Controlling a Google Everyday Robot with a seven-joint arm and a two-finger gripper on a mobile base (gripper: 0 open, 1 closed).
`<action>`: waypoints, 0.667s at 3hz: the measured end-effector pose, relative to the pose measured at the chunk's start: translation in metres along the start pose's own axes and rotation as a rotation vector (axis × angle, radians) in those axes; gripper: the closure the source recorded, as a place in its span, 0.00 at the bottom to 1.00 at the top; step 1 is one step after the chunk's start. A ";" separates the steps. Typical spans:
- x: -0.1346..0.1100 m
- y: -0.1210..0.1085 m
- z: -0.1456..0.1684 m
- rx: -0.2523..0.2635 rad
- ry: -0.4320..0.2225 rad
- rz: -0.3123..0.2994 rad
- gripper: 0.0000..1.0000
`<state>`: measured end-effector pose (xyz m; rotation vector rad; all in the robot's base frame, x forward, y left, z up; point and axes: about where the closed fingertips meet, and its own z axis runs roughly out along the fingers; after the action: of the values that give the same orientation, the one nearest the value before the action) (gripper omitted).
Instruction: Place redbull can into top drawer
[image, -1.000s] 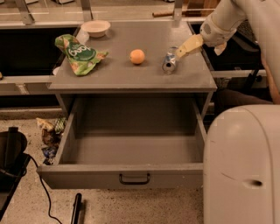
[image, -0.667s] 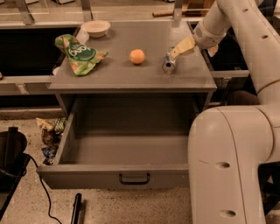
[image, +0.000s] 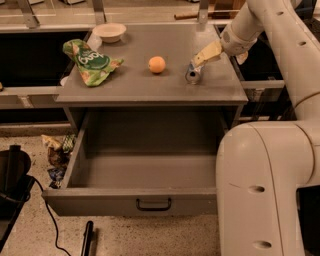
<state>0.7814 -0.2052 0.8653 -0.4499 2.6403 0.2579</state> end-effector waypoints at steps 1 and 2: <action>-0.021 0.005 0.001 -0.015 -0.080 0.019 0.00; -0.038 0.009 0.006 0.018 -0.120 0.015 0.00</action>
Offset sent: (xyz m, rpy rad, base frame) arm 0.0316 0.0348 0.0188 0.0110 -0.1871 -0.0602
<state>0.8130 -0.1846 0.8781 -0.3966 2.5281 0.2573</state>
